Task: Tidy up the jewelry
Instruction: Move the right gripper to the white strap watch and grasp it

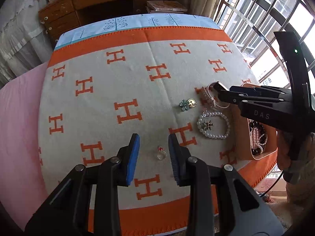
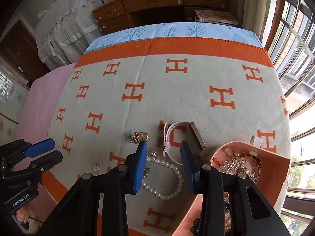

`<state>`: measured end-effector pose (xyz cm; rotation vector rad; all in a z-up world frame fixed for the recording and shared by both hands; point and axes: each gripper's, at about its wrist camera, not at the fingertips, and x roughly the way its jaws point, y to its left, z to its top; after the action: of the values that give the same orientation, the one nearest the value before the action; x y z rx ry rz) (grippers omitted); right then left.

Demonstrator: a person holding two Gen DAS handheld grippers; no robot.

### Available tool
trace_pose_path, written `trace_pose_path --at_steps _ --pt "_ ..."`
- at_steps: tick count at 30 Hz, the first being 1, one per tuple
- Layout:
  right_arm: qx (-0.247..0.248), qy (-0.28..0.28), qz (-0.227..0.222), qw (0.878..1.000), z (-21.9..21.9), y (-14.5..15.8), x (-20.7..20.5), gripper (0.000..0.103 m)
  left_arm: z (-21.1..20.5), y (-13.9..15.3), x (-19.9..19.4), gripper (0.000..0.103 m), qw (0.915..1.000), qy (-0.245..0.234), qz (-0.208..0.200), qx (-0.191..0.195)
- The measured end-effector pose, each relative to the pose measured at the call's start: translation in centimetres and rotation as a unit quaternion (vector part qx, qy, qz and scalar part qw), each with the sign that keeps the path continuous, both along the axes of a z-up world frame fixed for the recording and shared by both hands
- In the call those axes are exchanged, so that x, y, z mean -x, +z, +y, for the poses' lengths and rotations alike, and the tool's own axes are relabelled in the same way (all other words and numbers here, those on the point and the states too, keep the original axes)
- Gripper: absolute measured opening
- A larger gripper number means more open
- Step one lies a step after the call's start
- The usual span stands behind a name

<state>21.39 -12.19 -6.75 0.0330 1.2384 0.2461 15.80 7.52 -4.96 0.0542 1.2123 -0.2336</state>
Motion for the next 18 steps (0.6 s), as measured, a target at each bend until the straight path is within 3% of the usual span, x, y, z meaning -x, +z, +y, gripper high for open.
trace_pose_path --at_steps 9,12,14,18 --pt "0.057 0.008 0.052 0.997 1.9 -6.4 -3.2 0.028 -1.4 -3.8 -1.1 0.027 0.9991 -0.025 0.032 0.013" --pt "0.081 0.016 0.044 0.996 2.3 -6.9 -3.4 0.022 -1.8 -4.4 -1.4 0.027 0.9987 -0.029 0.037 0.017" --pt "0.078 0.025 0.044 0.996 2.6 -7.1 -3.4 0.009 -2.1 -4.8 -1.7 0.027 0.9985 -0.031 0.04 0.018" --pt "0.092 0.031 0.026 0.995 3.1 -6.8 -2.8 0.009 -3.0 -5.3 -2.2 0.027 0.9981 -0.037 0.046 0.017"
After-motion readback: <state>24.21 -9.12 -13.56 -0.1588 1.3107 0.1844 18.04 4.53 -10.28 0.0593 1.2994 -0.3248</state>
